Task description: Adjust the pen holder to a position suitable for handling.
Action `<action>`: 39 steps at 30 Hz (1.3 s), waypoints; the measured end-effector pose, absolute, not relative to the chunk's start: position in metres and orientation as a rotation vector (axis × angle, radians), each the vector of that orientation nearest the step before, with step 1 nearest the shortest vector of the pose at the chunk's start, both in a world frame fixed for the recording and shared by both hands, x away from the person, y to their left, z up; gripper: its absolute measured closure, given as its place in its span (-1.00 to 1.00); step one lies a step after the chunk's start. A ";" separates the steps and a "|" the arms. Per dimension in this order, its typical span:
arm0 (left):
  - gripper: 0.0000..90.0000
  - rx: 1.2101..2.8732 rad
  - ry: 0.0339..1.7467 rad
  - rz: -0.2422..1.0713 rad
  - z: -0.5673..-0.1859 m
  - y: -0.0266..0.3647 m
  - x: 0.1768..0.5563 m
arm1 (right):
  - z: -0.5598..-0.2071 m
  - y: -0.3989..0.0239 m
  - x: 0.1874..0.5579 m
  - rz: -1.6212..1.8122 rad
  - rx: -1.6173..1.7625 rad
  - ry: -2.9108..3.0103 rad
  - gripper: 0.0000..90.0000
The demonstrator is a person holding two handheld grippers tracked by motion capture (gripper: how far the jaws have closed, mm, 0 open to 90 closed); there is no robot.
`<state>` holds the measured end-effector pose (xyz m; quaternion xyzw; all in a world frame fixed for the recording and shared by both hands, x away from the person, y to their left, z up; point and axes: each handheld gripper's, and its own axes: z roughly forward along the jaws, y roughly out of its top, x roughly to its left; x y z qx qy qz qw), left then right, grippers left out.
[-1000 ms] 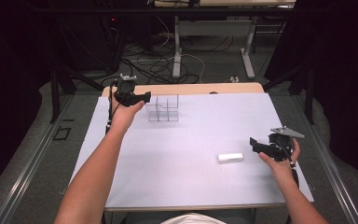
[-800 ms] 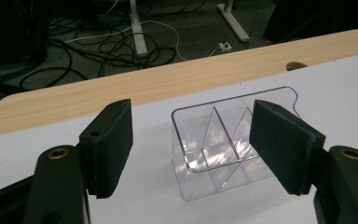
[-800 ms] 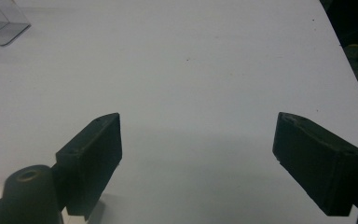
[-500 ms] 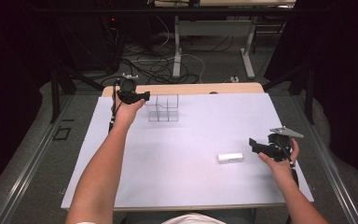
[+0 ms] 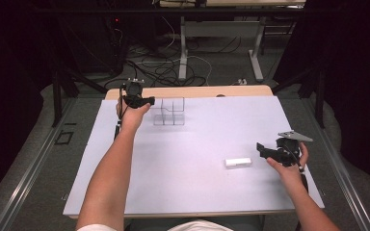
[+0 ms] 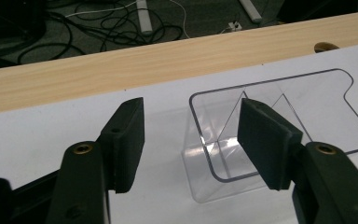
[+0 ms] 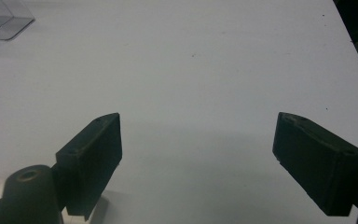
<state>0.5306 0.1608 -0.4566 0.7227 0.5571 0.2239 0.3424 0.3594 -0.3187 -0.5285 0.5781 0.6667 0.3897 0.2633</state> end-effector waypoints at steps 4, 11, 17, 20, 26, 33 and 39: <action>0.05 1.863 1.468 0.544 -0.461 0.162 0.532 | -0.529 -0.319 0.360 1.058 1.566 1.807 -0.67; 0.19 1.857 1.499 0.478 -0.467 0.162 0.533 | -0.530 -0.319 0.361 1.055 1.574 1.819 -0.67; 0.32 1.871 1.517 0.454 -0.472 0.159 0.535 | -0.531 -0.317 0.361 1.060 1.580 1.827 -0.66; 0.41 1.873 1.530 0.428 -0.474 0.158 0.535 | -0.532 -0.317 0.362 1.058 1.583 1.831 -0.66; 0.49 1.871 1.533 0.431 -0.475 0.158 0.535 | -0.532 -0.317 0.362 1.062 1.581 1.831 -0.66; 0.64 1.875 1.530 0.449 -0.475 0.158 0.535 | -0.532 -0.317 0.362 1.061 1.573 1.838 -0.66; 0.87 1.859 1.556 0.460 -0.475 0.152 0.534 | -0.533 -0.317 0.362 1.063 1.575 1.840 -0.66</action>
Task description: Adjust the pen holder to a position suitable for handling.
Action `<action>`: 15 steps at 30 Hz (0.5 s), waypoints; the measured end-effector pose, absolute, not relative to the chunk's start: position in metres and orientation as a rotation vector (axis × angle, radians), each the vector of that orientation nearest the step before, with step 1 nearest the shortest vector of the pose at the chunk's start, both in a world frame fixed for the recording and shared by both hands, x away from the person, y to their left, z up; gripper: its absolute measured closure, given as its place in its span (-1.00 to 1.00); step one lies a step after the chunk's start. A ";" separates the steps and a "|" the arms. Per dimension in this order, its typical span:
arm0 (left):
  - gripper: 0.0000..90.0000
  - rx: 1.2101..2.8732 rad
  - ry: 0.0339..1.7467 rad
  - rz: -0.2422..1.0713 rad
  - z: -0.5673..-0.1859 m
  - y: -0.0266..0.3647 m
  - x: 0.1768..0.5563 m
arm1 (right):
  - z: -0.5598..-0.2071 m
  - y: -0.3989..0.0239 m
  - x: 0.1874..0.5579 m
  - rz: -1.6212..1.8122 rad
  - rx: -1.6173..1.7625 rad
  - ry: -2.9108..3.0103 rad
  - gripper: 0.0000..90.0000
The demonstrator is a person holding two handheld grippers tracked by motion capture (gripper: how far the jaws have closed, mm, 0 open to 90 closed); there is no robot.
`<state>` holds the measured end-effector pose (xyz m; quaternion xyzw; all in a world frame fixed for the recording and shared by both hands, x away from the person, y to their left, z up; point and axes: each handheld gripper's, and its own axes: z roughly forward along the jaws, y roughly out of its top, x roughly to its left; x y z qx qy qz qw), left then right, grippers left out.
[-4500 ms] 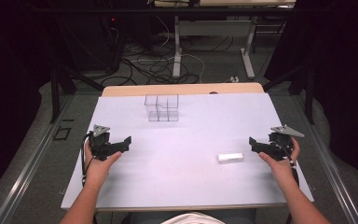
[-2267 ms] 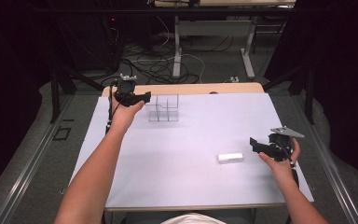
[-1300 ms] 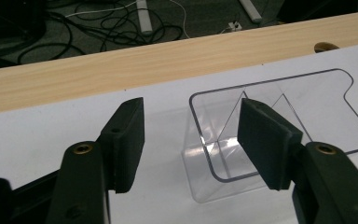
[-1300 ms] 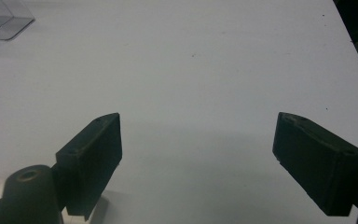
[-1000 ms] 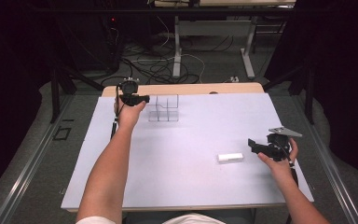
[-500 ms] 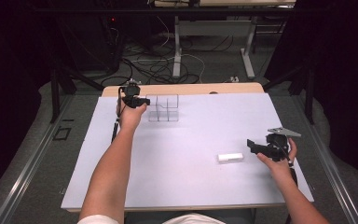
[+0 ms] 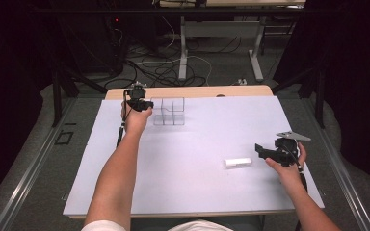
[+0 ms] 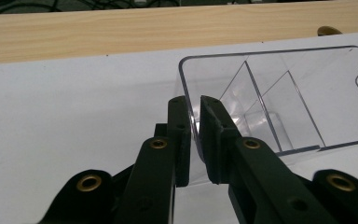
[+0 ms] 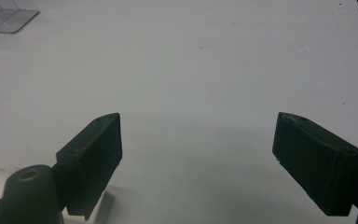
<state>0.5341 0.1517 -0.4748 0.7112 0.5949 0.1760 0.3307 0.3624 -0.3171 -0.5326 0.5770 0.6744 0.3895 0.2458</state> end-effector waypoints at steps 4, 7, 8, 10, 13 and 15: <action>0.91 1.821 1.590 0.439 -0.475 0.153 0.534 | -0.533 -0.317 0.363 1.065 1.580 1.841 -0.66; 0.92 1.807 1.603 0.443 -0.475 0.151 0.534 | -0.533 -0.317 0.363 1.065 1.578 1.841 -0.66; 0.92 1.807 1.615 0.441 -0.474 0.151 0.535 | -0.533 -0.317 0.363 1.065 1.578 1.841 -0.66; 0.93 1.787 1.630 0.424 -0.474 0.152 0.535 | -0.533 -0.317 0.363 1.066 1.584 1.842 -0.66; 0.95 1.771 1.653 0.417 -0.473 0.152 0.534 | -0.534 -0.318 0.364 1.065 1.578 1.849 -0.66; 0.95 1.771 1.662 0.438 -0.473 0.150 0.534 | -0.534 -0.318 0.364 1.064 1.579 1.848 -0.66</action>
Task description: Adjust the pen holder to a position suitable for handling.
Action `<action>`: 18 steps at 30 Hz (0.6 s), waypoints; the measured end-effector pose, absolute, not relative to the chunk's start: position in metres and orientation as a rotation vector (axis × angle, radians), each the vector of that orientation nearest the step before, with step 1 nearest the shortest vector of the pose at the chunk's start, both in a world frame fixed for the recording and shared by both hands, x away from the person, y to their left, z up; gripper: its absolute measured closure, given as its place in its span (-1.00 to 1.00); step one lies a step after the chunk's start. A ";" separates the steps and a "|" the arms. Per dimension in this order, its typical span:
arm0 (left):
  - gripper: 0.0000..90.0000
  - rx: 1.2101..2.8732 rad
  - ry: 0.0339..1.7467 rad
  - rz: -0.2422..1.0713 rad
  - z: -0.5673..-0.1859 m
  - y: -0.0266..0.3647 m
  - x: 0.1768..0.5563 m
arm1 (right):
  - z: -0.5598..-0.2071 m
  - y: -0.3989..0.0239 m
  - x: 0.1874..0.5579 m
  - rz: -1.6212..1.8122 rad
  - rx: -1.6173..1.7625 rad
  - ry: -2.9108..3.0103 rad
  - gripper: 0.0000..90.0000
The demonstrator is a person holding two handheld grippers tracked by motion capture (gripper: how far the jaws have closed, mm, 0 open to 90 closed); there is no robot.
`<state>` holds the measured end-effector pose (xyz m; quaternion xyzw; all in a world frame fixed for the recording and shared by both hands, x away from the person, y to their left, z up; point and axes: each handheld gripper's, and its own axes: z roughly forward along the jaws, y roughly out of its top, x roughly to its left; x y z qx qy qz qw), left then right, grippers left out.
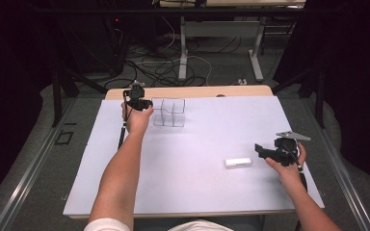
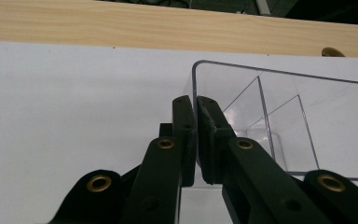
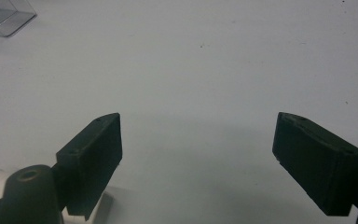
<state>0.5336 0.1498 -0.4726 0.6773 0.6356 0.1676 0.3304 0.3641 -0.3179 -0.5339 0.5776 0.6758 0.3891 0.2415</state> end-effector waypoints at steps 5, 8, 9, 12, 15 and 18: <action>0.96 1.765 1.709 0.439 -0.470 0.148 0.529 | -0.534 -0.318 0.364 1.065 1.576 1.850 -0.66; 0.96 1.762 1.728 0.432 -0.469 0.149 0.524 | -0.534 -0.317 0.364 1.063 1.577 1.853 -0.66; 0.96 1.765 1.737 0.428 -0.468 0.149 0.521 | -0.534 -0.317 0.364 1.062 1.578 1.851 -0.66; 0.96 1.764 1.750 0.424 -0.466 0.151 0.515 | -0.534 -0.316 0.364 1.065 1.579 1.853 -0.66; 0.96 1.773 1.763 0.419 -0.464 0.151 0.507 | -0.534 -0.314 0.364 1.068 1.583 1.852 -0.66; 0.96 1.782 1.766 0.420 -0.462 0.151 0.498 | -0.534 -0.315 0.364 1.061 1.573 1.858 -0.66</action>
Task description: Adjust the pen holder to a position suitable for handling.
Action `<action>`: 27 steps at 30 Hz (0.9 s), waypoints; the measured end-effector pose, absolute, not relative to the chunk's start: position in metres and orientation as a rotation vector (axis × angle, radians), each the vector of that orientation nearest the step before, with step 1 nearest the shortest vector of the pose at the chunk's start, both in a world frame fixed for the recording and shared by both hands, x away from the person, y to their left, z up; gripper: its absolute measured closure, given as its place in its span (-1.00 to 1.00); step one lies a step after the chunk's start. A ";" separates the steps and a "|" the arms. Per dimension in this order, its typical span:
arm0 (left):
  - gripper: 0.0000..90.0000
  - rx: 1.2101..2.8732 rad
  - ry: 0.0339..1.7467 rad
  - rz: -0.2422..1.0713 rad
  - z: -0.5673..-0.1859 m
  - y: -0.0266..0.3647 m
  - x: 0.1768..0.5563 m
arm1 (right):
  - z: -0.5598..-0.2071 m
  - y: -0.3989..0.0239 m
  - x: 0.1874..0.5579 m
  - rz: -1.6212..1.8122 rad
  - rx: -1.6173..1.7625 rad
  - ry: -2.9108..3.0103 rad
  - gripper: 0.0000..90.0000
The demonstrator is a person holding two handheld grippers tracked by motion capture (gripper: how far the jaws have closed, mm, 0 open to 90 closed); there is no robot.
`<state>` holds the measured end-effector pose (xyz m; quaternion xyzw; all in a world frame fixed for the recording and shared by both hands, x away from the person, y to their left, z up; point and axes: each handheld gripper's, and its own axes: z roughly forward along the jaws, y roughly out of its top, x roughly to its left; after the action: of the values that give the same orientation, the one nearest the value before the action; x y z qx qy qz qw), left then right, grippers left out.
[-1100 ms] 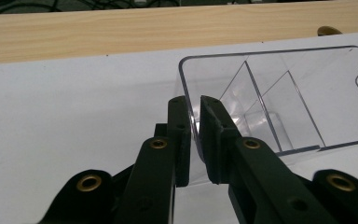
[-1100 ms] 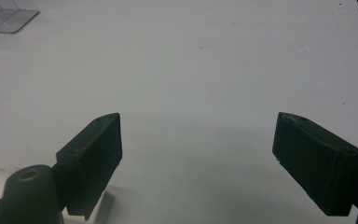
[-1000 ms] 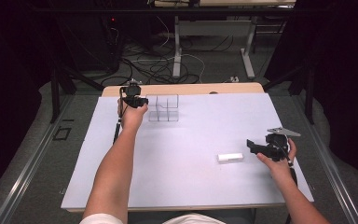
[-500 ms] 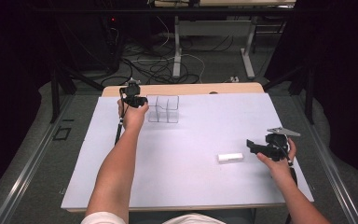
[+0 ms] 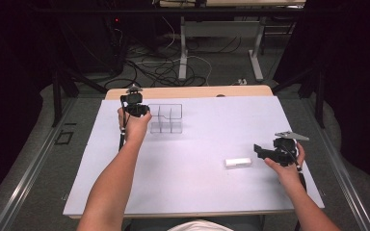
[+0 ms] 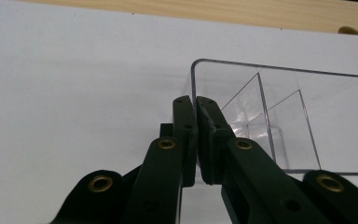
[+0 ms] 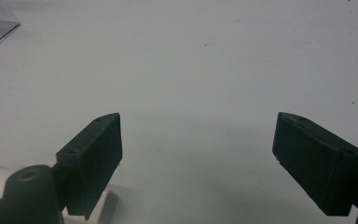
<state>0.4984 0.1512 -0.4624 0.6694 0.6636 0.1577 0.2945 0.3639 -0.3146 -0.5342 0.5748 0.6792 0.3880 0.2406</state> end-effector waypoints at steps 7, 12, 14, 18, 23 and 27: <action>0.95 1.779 1.768 0.414 -0.460 0.155 0.478 | -0.533 -0.313 0.363 1.066 1.571 1.859 -0.66; 0.95 1.780 1.781 0.400 -0.458 0.160 0.469 | -0.533 -0.313 0.363 1.067 1.570 1.860 -0.66; 0.95 1.785 1.784 0.396 -0.458 0.162 0.465 | -0.533 -0.313 0.363 1.062 1.568 1.858 -0.66; 0.95 1.773 1.786 0.371 -0.459 0.166 0.460 | -0.533 -0.313 0.363 1.063 1.574 1.857 -0.66; 0.94 1.766 1.781 0.347 -0.463 0.170 0.456 | -0.533 -0.311 0.363 1.070 1.581 1.861 -0.66; 0.90 1.748 1.763 0.315 -0.464 0.175 0.454 | -0.534 -0.311 0.363 1.067 1.571 1.868 -0.66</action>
<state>0.4539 0.1753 -0.4641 0.6632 0.6687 0.1195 0.3143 0.3628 -0.3111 -0.5339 0.5732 0.6812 0.3891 0.2367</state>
